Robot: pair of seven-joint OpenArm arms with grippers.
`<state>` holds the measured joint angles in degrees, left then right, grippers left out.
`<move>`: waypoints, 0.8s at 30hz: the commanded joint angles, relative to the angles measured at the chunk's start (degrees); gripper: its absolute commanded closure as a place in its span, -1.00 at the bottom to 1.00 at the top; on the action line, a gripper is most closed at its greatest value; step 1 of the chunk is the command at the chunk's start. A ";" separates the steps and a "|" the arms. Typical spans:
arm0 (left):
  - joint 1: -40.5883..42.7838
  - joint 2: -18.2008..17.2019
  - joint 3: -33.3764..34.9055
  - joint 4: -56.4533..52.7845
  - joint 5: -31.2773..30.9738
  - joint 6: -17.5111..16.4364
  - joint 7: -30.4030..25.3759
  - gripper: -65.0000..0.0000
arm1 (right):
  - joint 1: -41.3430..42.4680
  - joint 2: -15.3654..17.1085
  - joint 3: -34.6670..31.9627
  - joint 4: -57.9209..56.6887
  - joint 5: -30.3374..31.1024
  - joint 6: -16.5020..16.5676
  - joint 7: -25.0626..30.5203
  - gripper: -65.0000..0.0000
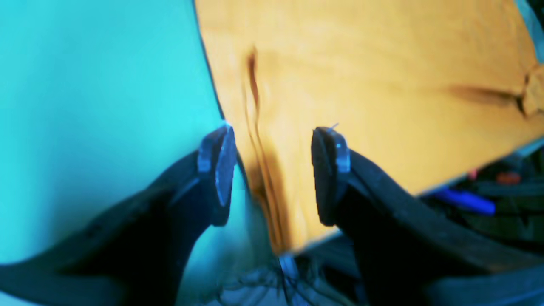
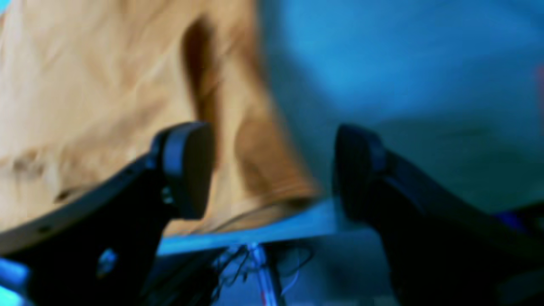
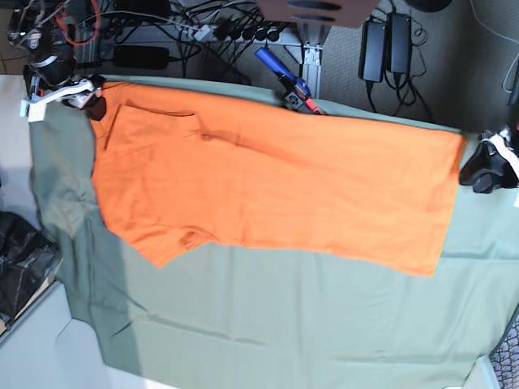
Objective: Fold the T-shirt properly
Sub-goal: 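Regrasp the folded edge and pull the shirt flat, then release, then grasp the shirt's opposite long edge with both grippers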
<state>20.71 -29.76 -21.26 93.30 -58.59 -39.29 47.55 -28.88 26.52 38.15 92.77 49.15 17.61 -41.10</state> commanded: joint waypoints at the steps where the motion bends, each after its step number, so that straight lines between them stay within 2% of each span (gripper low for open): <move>1: -1.25 -1.53 -0.52 0.92 -1.20 -0.71 -1.07 0.01 | 0.00 1.40 1.90 0.79 1.05 5.11 1.46 -0.36; 7: -7.02 -1.84 -0.39 0.92 -1.16 -0.71 -1.03 0.01 | 7.54 3.50 4.00 0.81 -0.39 5.16 3.78 -0.36; 11: -8.15 -1.88 -0.39 0.92 -1.18 -0.71 -0.96 0.01 | 17.22 4.63 1.03 -0.15 -4.11 5.16 3.80 -0.36; 15: -8.15 -1.86 0.24 0.92 -0.61 -0.71 -0.98 0.01 | 28.13 5.22 -7.45 -6.73 -8.63 5.16 5.25 -0.36; 19: -7.93 -1.86 1.46 0.92 0.24 -0.71 -0.96 0.01 | 40.59 4.85 -17.05 -22.25 -11.76 5.16 8.35 -0.36; 22: -7.19 -1.86 1.53 0.90 0.35 -0.71 -1.01 0.01 | 48.52 4.72 -23.93 -34.03 -12.74 7.89 10.47 -0.36; 24: -7.23 -1.86 1.53 0.90 0.33 -0.71 -1.03 0.01 | 52.70 4.04 -28.15 -39.23 -14.67 8.20 10.71 -0.36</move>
<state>14.20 -30.48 -19.31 93.32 -57.10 -39.31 47.62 22.24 29.69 9.63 52.49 34.06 19.79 -31.53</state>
